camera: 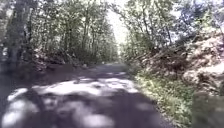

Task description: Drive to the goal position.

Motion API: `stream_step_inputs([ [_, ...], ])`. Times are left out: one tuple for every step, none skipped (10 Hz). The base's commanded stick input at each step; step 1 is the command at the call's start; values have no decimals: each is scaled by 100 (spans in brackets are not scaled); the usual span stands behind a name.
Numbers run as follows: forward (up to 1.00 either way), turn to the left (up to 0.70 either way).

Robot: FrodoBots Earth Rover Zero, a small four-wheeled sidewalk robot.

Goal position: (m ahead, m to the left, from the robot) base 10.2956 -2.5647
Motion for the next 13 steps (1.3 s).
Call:
stream_step_inputs([
  [45, 0],
  [45, 0],
  [45, 0],
  [45, 0],
  [45, 0],
  [45, 0],
  [45, 0],
  [45, 0],
  [45, 0],
  [45, 0],
  [45, 0],
  [45, 0],
  [45, 0],
])
